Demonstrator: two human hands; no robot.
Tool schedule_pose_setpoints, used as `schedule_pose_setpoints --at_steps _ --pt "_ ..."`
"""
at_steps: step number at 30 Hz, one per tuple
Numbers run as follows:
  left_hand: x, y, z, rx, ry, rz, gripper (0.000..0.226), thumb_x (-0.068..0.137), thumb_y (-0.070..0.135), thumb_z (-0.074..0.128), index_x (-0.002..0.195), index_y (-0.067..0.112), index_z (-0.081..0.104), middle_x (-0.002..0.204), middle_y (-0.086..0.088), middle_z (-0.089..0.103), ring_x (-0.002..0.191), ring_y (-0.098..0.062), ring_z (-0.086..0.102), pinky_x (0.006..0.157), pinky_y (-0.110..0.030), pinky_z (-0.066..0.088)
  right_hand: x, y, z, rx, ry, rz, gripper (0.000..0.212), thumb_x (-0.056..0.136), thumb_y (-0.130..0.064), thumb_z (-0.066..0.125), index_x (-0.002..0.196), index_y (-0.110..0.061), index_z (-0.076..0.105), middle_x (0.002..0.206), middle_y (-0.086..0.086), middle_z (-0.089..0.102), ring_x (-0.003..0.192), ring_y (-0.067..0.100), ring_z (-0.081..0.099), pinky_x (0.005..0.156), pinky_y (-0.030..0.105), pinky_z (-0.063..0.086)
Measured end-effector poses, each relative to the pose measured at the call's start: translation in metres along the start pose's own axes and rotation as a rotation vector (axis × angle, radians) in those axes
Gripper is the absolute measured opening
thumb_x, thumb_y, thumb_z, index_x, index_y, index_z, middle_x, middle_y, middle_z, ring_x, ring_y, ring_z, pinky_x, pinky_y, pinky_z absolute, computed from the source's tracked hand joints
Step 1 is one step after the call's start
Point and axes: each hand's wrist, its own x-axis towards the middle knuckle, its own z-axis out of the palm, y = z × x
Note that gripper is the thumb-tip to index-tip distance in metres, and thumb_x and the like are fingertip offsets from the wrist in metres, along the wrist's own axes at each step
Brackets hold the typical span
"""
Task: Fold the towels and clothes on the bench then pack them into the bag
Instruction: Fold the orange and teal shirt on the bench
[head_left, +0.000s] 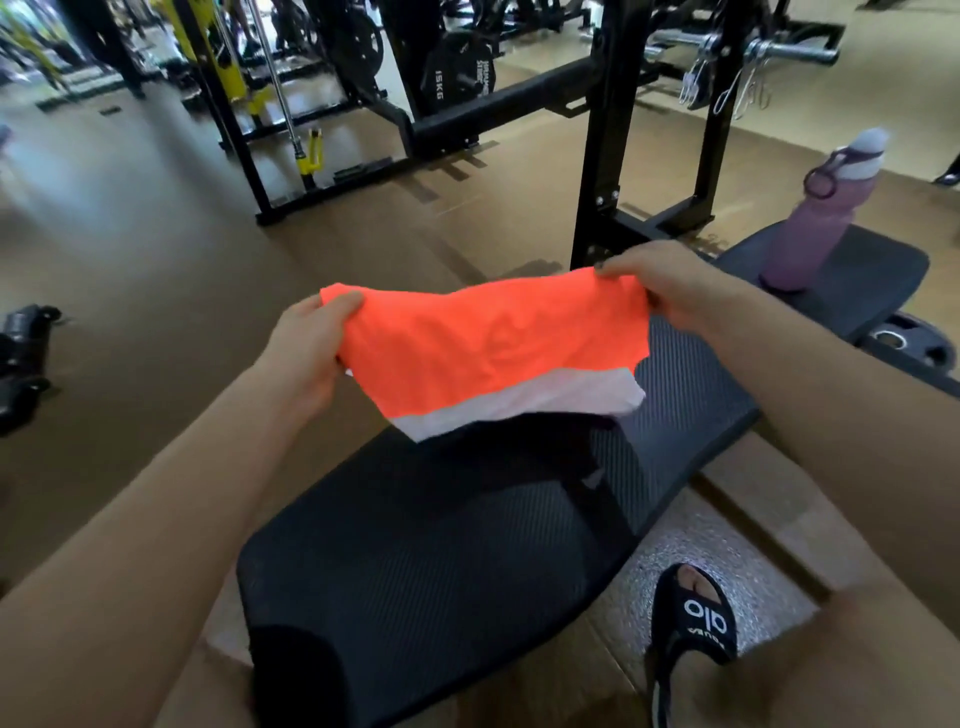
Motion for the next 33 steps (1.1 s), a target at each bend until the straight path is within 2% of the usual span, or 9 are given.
schedule_pose_setpoints --at_steps 5,8,10,15,18,22,26,30,33 --pt "-0.030 -0.007 -0.042 0.014 -0.018 0.080 0.023 0.099 0.026 0.060 0.119 0.018 0.067 0.115 -0.001 0.075 0.104 -0.014 0.071 0.089 -0.036 0.055 -0.015 -0.009 0.000 -0.007 0.003 -0.099 0.043 0.059 -0.028 0.081 0.096 -0.012 0.068 0.099 0.014 0.061 0.099 0.028 0.056 0.082 0.045 0.045" --pt "-0.066 -0.076 -0.052 0.064 -0.043 -0.038 0.019 0.099 0.021 0.063 0.117 0.019 0.069 0.113 -0.001 0.076 0.102 -0.015 0.071 0.090 -0.037 0.055 -0.046 0.060 0.003 -0.212 -0.041 0.032 0.084 0.043 -0.031 0.081 0.122 -0.010 0.060 0.115 0.013 0.064 0.104 0.025 0.062 0.088 0.042 0.054" --pt "-0.096 -0.134 -0.055 0.139 -0.083 -0.167 0.016 0.098 0.017 0.065 0.112 0.018 0.072 0.106 0.000 0.078 0.101 -0.019 0.070 0.094 -0.036 0.054 -0.073 0.117 0.007 -0.392 -0.093 0.130 0.110 0.032 -0.032 0.078 0.135 -0.003 0.051 0.113 0.011 0.064 0.099 0.022 0.062 0.084 0.037 0.053" --pt "-0.139 -0.207 -0.065 0.258 -0.185 -0.411 0.020 0.094 0.030 0.070 0.105 0.013 0.076 0.100 -0.003 0.079 0.104 -0.027 0.072 0.098 -0.043 0.055 -0.106 0.174 0.013 -0.604 -0.232 0.181 0.112 0.057 -0.032 0.082 0.152 -0.009 0.025 0.121 0.007 0.054 0.105 0.023 0.056 0.088 0.033 0.044" --pt "-0.133 -0.207 -0.067 0.319 -0.155 -0.424 0.046 0.078 0.053 0.072 0.104 0.015 0.072 0.101 -0.005 0.077 0.099 -0.026 0.072 0.096 -0.047 0.055 -0.104 0.177 0.014 -0.505 -0.131 0.185 0.102 0.079 -0.036 0.082 0.155 -0.008 0.021 0.129 0.003 0.048 0.112 0.021 0.051 0.092 0.032 0.041" --pt "-0.121 -0.196 -0.060 0.340 -0.146 -0.451 0.040 0.095 0.049 0.063 0.117 0.015 0.061 0.109 -0.005 0.071 0.094 -0.021 0.070 0.080 -0.036 0.058 -0.108 0.181 0.020 -0.590 0.055 0.124 0.075 0.084 -0.038 0.076 0.143 -0.006 0.043 0.126 0.009 0.058 0.112 0.028 0.058 0.087 0.035 0.043" --pt "-0.116 -0.192 -0.056 0.416 -0.177 -0.435 0.025 0.097 0.033 0.060 0.110 0.011 0.062 0.112 -0.011 0.070 0.102 -0.029 0.069 0.093 -0.050 0.057 -0.109 0.173 0.022 -0.690 0.031 0.108 0.026 0.082 -0.026 0.073 0.097 -0.007 0.064 0.095 0.010 0.065 0.076 0.021 0.057 0.059 0.032 0.039" --pt "-0.113 -0.190 -0.055 0.456 -0.160 -0.448 0.037 0.083 0.030 0.061 0.107 0.001 0.059 0.110 -0.020 0.066 0.093 -0.029 0.066 0.085 -0.045 0.056 -0.109 0.167 0.018 -0.706 0.004 0.179 0.021 0.079 -0.020 0.071 0.089 -0.003 0.067 0.082 0.010 0.062 0.072 0.023 0.056 0.059 0.031 0.039" --pt "-0.102 -0.188 -0.054 0.454 -0.120 -0.432 0.025 0.091 0.028 0.065 0.106 0.013 0.051 0.111 -0.007 0.060 0.097 -0.020 0.063 0.083 -0.041 0.057 -0.105 0.164 0.021 -0.769 -0.014 0.191 0.019 0.080 -0.022 0.068 0.087 -0.005 0.065 0.083 0.009 0.063 0.073 0.021 0.057 0.056 0.030 0.039"
